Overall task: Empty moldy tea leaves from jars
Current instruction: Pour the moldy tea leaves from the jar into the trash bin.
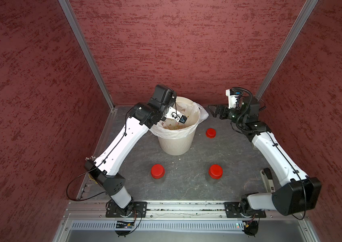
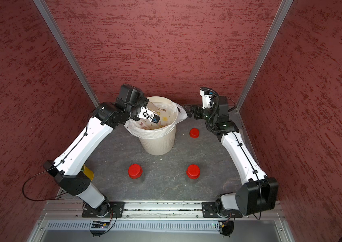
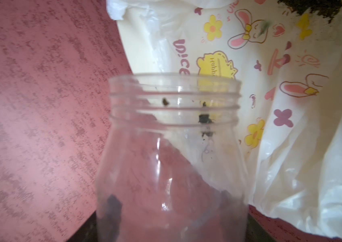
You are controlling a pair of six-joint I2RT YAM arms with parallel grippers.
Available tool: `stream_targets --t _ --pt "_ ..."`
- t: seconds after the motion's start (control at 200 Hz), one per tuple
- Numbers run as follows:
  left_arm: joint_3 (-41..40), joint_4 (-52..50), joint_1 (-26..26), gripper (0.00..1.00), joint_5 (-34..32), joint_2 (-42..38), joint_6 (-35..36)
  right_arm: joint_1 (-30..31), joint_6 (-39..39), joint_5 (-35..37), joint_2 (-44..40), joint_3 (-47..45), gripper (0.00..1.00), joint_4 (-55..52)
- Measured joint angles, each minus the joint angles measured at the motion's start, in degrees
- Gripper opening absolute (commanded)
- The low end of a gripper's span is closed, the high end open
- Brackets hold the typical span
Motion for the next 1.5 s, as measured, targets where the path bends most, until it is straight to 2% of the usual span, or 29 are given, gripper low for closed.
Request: stream_targets --t 0.2,0.446,0.656,1.087,1.332,1.503 --pt "-4.0 -0.2 0.2 0.69 0.0 -1.4 -0.1 0.0 0.0 -0.1 0.0 0.0 0.99 0.0" --pt "0.2 0.1 -2.4 0.69 0.0 0.2 0.0 0.0 0.0 -0.1 0.0 0.1 0.99 -0.1" --pt "-3.1 -0.2 0.0 0.69 -0.1 0.0 0.0 0.0 0.0 -0.1 0.0 0.1 0.99 -0.1" --pt "-1.4 0.2 -1.4 0.69 -0.4 -0.3 0.0 0.0 0.0 -0.2 0.0 0.1 0.99 -0.1" --pt "-5.3 0.5 0.3 0.69 -0.2 -0.7 -0.1 0.0 0.0 -0.2 0.0 0.1 0.99 -0.1" --pt "-6.1 5.0 0.9 0.69 1.9 -2.1 -0.1 0.0 0.0 -0.7 0.0 0.1 0.99 0.0"
